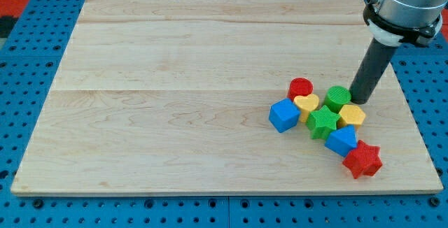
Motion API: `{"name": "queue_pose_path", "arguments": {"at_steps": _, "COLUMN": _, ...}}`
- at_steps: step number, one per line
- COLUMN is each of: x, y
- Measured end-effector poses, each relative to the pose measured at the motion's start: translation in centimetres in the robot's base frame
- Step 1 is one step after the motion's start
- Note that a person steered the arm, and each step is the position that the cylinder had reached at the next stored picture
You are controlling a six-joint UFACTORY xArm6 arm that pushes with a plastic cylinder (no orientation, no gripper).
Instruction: Nudge the group of blocks a bit left
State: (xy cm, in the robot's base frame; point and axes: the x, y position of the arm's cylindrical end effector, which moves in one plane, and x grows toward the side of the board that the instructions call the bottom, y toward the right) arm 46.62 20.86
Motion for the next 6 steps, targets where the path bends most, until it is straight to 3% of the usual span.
{"name": "queue_pose_path", "arguments": {"at_steps": 3, "x": 1.0, "y": 4.4}}
{"name": "queue_pose_path", "arguments": {"at_steps": 6, "x": 3.1, "y": 13.7}}
